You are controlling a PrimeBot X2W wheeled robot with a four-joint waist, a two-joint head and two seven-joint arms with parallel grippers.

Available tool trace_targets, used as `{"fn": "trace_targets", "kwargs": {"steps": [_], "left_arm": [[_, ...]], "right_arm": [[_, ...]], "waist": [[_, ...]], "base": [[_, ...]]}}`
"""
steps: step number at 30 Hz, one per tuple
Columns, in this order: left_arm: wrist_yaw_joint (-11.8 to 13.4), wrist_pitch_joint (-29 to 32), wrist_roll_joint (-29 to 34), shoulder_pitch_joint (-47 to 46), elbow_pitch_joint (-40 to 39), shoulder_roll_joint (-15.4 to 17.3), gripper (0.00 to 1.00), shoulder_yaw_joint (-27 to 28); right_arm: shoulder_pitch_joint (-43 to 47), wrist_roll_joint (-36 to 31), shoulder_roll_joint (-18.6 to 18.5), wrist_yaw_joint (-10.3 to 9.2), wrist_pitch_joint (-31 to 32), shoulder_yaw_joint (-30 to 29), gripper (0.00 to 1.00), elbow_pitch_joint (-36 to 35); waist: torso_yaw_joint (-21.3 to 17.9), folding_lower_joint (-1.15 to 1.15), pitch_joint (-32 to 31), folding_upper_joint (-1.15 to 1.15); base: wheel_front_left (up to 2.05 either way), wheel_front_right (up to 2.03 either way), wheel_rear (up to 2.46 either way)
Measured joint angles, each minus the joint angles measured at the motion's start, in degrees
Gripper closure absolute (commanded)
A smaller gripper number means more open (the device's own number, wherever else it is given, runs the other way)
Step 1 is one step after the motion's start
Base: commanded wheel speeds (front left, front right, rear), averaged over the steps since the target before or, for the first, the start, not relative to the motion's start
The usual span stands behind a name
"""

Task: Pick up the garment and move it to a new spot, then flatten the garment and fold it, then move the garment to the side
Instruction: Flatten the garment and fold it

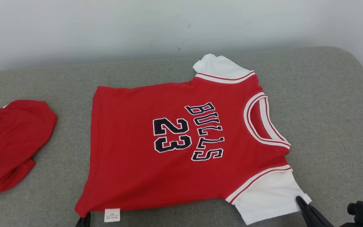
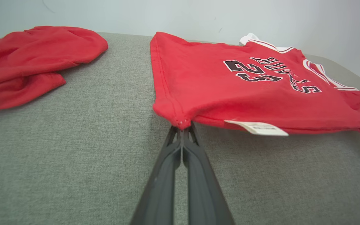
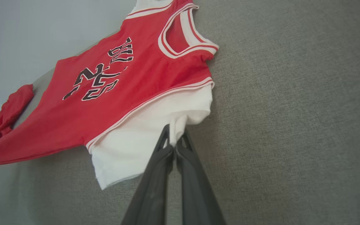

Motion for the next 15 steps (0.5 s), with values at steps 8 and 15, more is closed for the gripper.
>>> {"fn": "trace_targets", "kwargs": {"steps": [8,15], "left_arm": [[-3.37,0.00,3.09,-2.46,2.65,-1.74,1.00,1.66],[-6.61,0.02,4.05,-10.63,7.13,-0.85,1.00,2.48]], "right_arm": [[-4.15,-0.79,0.87,0.00,-1.87,0.04,1.00,-2.26],[-18.15,-4.00,0.52,-0.01,-4.76,2.56,1.00,4.97]], "waist": [[-0.11,0.00,0.08,0.01],[-0.68,0.00,1.65,0.01]], "base": [[0.00,0.00,0.00],[0.00,0.00,0.00]]}}
